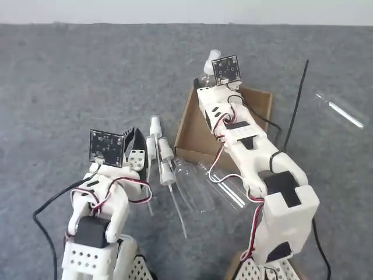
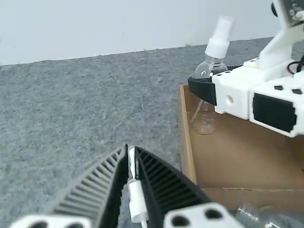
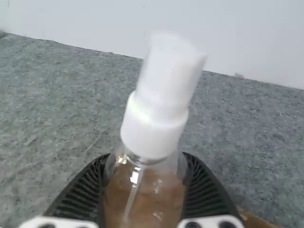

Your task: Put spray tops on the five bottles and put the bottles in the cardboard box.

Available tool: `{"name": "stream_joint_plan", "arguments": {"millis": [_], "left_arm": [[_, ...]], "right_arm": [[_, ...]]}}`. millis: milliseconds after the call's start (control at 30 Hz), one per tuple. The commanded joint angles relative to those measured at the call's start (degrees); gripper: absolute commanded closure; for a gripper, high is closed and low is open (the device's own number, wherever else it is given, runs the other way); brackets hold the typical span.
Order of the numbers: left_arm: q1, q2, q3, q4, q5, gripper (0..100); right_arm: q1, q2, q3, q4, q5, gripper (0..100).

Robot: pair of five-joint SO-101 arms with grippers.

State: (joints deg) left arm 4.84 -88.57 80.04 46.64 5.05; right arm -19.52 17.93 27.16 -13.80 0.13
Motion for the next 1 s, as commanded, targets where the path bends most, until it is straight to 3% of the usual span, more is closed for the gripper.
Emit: {"name": "stream_joint_plan", "arguments": {"millis": [0,267,967], "left_arm": [[-0.3,-1.0,-0.3,-1.5,-0.4,99],[-0.3,-1.0,-0.3,-1.5,-0.4,99],[-0.3,-0.9,-0.3,-1.6,-0.4,99]], "right_arm": [[0.3,-0.6,-2.8,-0.7,0.0,99.1],[0.2,-0.6,-2.8,-0.5,0.0,86.2],[-1.2,-0.6,-2.8,-0.6,3.1,85.3]]}}
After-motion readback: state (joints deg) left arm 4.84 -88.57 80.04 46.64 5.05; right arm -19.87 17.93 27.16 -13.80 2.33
